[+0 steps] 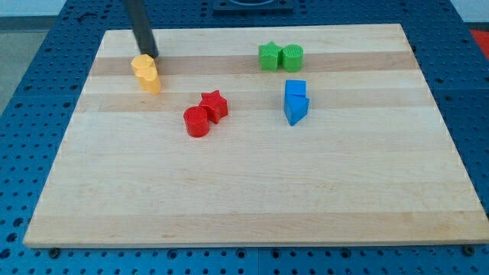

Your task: Move the yellow heart to the center left

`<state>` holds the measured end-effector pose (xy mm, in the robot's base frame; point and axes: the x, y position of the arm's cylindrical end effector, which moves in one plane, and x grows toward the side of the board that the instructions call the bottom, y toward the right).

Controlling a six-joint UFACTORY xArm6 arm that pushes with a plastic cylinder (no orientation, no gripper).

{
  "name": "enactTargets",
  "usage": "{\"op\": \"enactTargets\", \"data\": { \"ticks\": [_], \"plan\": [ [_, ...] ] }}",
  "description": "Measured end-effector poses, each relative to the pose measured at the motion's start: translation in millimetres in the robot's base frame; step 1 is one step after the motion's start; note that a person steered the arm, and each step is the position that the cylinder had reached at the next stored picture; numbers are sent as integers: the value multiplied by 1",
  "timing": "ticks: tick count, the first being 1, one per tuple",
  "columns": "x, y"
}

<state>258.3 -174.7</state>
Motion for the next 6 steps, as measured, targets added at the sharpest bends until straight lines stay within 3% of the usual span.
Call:
{"op": "enactTargets", "data": {
  "ticks": [1,2,3,4,6],
  "plan": [
    [-19,38],
    [11,33],
    [76,9],
    [82,-23],
    [82,-35]
  ]
}}
